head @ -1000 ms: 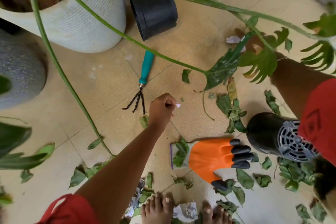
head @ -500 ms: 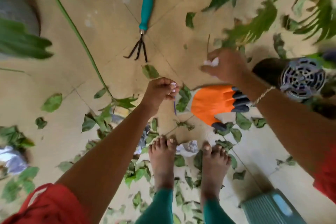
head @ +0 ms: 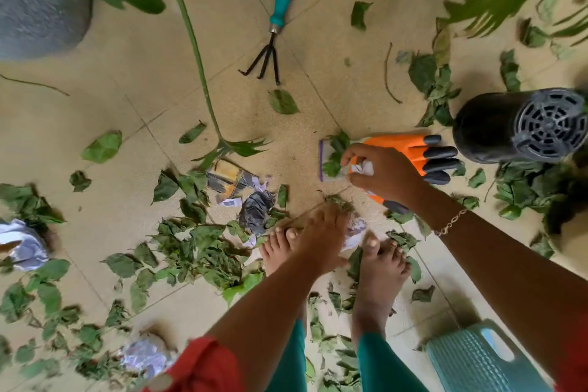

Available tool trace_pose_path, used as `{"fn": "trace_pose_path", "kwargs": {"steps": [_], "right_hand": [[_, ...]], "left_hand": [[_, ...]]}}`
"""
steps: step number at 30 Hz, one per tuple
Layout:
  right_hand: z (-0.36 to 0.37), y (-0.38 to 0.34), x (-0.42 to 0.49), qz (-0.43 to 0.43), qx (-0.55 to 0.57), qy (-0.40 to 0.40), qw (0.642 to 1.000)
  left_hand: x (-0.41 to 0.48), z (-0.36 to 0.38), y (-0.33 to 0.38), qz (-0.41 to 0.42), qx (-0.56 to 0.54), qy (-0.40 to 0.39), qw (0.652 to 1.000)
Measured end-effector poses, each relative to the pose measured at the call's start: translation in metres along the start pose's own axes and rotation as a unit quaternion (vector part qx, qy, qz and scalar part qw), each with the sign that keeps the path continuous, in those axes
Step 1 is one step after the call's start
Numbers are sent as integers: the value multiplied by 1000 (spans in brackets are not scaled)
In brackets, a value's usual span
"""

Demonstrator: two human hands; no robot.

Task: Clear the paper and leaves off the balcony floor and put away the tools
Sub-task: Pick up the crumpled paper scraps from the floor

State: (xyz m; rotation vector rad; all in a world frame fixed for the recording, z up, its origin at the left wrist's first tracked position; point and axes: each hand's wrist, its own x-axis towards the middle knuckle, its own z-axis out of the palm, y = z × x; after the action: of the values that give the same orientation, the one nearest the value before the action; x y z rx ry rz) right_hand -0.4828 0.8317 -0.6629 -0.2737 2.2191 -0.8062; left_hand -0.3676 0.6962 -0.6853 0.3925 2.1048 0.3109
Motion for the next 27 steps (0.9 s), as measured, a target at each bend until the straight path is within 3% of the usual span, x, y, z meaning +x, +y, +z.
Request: {"fn": "trace_pose_path", "kwargs": {"steps": [2, 4, 8, 11, 15, 19, 24, 27], "right_hand": [[-4, -4, 6, -19, -6, -3, 1000], [-5, -9, 12, -26, -13, -5, 1000], [7, -23, 17, -53, -25, -18, 998], [28, -48, 22, -99, -17, -19, 995], [68, -73, 41, -136, -105, 12, 985], [92, -86, 58, -179, -215, -19, 960], [97, -85, 70, -195, -306, -37, 931], [95, -81, 69, -205, -316, 5, 927]], "left_hand": [[6, -6, -3, -12, -16, 25, 999], [5, -17, -10, -17, -110, 67, 992], [-23, -39, -30, -72, -305, 213, 925], [-50, -33, -61, -136, -345, 282, 885], [-79, -21, -103, -244, -356, 336, 837], [-80, -20, -135, -273, -272, 352, 853], [-57, -35, -159, -235, -216, 322, 891], [-42, -53, -167, -264, -155, 240, 921]]}}
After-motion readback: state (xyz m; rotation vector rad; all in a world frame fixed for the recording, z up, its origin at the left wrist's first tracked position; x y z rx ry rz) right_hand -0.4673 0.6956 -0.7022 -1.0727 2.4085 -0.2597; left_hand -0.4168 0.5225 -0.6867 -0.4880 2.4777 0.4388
